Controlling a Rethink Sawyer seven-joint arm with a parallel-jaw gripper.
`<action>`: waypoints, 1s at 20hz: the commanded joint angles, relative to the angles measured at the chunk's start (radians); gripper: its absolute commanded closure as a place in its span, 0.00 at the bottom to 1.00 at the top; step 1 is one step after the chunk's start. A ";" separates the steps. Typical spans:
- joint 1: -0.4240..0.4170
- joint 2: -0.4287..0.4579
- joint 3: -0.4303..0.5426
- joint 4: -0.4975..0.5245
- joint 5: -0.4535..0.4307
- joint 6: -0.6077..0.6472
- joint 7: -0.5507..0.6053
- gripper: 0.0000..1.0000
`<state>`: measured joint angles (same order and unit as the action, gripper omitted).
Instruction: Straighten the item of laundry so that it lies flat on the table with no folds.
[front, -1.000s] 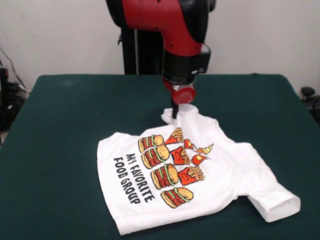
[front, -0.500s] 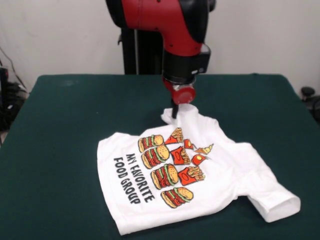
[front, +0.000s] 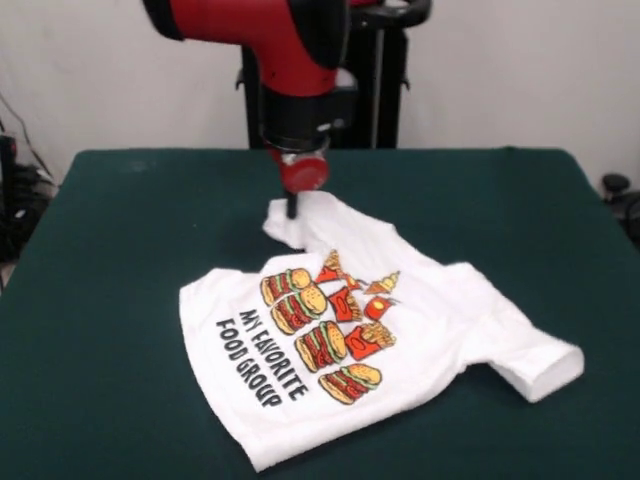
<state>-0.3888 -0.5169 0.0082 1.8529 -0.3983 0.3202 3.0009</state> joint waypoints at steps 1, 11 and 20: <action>-0.188 -0.029 0.139 -0.007 -0.202 0.173 -0.491 1.00; -0.269 0.041 0.215 -0.069 -0.276 0.205 -0.505 1.00; -0.239 0.080 0.219 -0.041 -0.229 0.159 -0.368 1.00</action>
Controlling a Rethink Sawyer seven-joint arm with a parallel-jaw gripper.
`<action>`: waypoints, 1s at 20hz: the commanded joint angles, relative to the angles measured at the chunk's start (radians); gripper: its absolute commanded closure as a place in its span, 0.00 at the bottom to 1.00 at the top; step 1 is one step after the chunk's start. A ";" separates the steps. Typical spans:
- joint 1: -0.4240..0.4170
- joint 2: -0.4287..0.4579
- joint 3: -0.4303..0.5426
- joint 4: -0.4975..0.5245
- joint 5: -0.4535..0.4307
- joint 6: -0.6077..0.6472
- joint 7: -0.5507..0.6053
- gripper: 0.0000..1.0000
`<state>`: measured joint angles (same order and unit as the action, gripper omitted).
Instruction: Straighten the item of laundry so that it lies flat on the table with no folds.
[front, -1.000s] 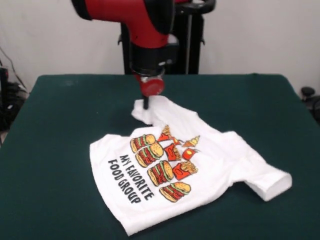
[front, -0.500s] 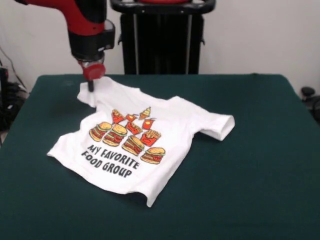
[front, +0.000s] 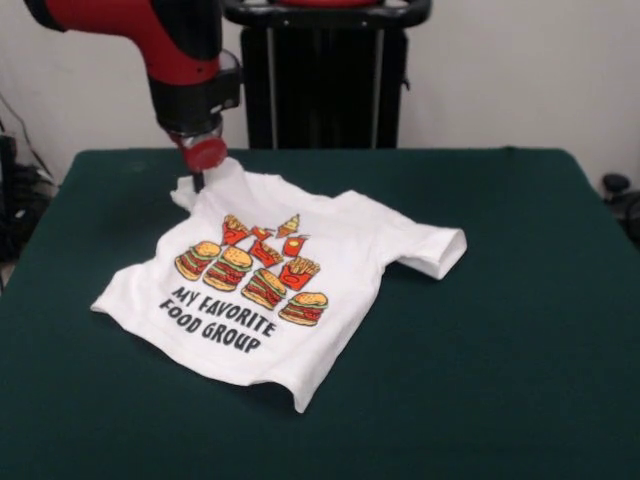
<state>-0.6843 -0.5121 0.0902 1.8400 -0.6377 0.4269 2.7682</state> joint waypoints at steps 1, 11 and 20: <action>0.060 0.081 0.133 -0.030 0.010 0.045 -0.124 1.00; 0.110 0.055 0.070 -0.025 0.007 0.055 -0.070 0.00; 0.166 0.059 -0.013 -0.048 -0.012 0.022 -0.002 0.00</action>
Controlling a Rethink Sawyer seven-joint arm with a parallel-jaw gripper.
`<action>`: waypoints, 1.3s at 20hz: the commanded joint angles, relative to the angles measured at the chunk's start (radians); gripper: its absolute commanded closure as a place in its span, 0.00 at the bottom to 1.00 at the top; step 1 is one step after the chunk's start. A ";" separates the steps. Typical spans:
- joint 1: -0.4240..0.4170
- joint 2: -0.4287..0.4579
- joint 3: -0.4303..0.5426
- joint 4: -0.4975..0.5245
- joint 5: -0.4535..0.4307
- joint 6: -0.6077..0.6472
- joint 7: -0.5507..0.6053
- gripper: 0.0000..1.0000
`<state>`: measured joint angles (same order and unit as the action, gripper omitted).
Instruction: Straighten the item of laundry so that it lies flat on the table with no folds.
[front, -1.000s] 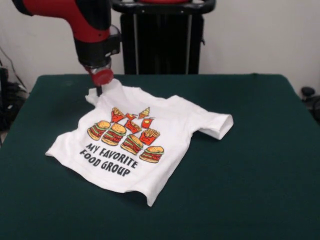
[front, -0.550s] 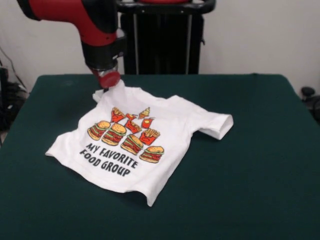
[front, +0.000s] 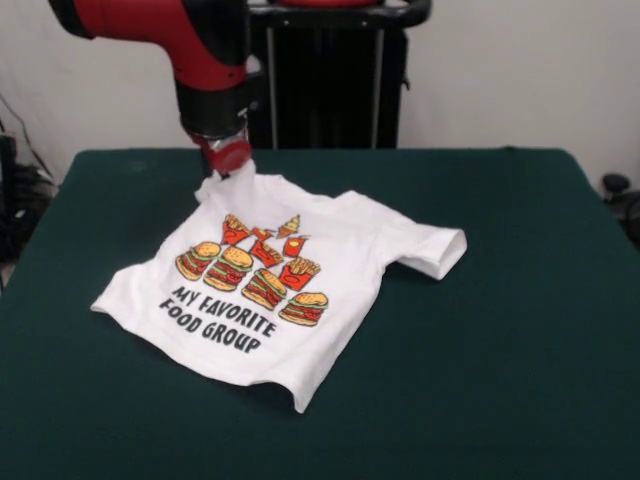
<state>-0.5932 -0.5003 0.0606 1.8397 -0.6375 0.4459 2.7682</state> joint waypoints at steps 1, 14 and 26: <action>0.071 0.058 0.016 -0.050 -0.012 -0.011 -0.004 0.00; 0.099 0.089 -0.003 -0.091 -0.027 -0.034 0.004 1.00; 0.119 0.038 -0.083 -0.092 -0.049 0.003 -0.034 1.00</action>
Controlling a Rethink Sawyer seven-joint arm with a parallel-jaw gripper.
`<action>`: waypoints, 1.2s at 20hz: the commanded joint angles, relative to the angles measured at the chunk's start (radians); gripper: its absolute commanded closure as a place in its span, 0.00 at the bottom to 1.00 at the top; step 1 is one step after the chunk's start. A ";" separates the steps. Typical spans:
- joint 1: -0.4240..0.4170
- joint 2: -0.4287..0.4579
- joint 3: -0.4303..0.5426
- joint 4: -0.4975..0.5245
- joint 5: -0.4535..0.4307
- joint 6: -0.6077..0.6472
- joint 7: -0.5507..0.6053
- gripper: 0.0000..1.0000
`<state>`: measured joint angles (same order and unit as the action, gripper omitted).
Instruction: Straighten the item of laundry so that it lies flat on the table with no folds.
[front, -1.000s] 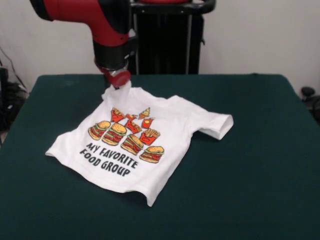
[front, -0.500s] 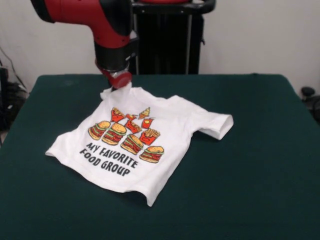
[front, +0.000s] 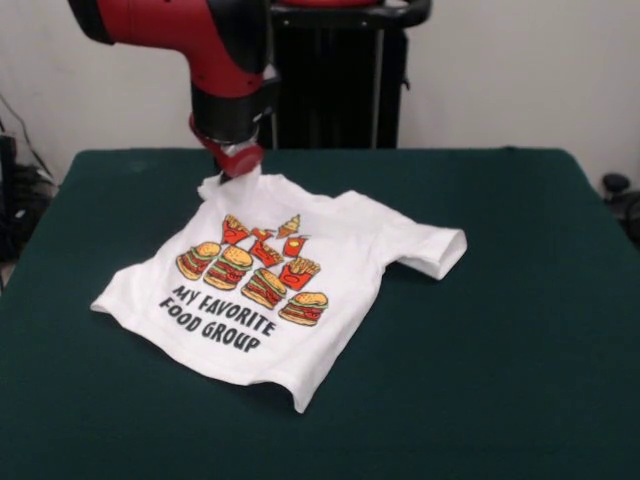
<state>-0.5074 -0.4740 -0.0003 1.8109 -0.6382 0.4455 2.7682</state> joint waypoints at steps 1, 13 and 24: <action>0.036 0.001 -0.036 -0.064 -0.058 0.008 -0.040 1.00; -0.007 0.033 -0.052 -0.112 -0.128 -0.008 -0.080 1.00; -0.011 0.122 -0.062 -0.145 -0.164 -0.087 -0.003 1.00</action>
<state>-0.5402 -0.4411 -0.0846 1.7313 -0.7623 0.4279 2.7682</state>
